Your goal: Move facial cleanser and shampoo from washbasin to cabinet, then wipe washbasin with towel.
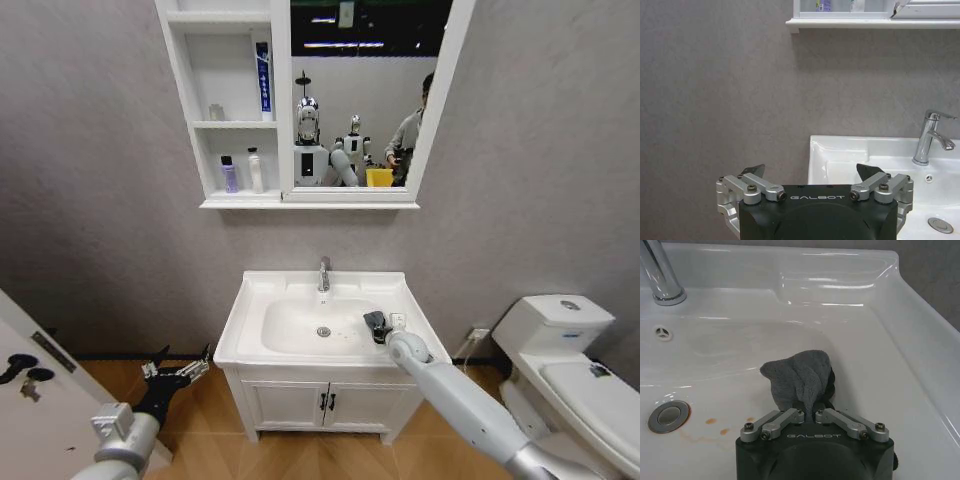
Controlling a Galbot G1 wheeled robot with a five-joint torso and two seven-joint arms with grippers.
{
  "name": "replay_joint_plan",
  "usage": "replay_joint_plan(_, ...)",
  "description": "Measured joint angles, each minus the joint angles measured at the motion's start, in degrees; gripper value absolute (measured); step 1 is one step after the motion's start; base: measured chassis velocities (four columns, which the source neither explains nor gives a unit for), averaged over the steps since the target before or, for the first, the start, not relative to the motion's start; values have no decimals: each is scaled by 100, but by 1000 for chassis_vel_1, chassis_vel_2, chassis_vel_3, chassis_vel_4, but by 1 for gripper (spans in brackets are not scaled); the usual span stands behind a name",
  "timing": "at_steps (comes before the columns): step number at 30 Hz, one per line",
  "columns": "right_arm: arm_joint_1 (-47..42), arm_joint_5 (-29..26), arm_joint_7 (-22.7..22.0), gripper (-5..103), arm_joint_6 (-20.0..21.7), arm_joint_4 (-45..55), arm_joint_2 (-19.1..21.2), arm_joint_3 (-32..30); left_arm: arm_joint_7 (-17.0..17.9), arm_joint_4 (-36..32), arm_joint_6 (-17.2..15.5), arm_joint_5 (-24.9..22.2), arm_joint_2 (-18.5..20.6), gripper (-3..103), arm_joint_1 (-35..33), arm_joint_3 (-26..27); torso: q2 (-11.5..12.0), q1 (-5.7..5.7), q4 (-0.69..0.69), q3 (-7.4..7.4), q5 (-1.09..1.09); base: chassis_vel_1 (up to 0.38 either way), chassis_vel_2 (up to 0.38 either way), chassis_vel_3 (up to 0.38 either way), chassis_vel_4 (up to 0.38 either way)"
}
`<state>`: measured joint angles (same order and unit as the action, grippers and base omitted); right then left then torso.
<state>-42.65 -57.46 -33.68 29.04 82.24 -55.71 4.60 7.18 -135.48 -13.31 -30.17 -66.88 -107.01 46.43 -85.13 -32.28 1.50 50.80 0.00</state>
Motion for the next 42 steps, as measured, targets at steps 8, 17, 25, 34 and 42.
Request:
replay_joint_plan(8, 251, -352, -211, 5, 69, -380, -257, 158, 0, 0, 0, 0, 0, 100, 0, 0, 0, 0, 0, 0, 0, 0, 0, 0, 0)
replay_joint_plan(17, 414, -570, -181, 5, 69, -812, -573, 219, 0, 0, 0, 0, 0, 100, 0, 0, 0, 0, 1, 0, -2, 0, 0, 0, 0)
replay_joint_plan(25, 833, -1297, -164, 5, 102, -1396, -1253, 396, 0, 0, 0, 0, 0, 100, 0, 0, 0, 0, 0, 0, -1, 0, 0, 0, 0)
replay_joint_plan(34, 1111, -1649, 107, 5, 142, -1779, -1725, 472, 0, 0, 0, 0, 0, 100, 0, 0, 0, 0, 0, 0, -1, 0, 0, 0, 0)
replay_joint_plan(42, 1146, -1128, 691, 5, -54, -1930, -2004, 587, 0, 0, 0, 0, 0, 100, 0, 0, 0, 0, 0, 0, -1, 0, 0, 0, 0)
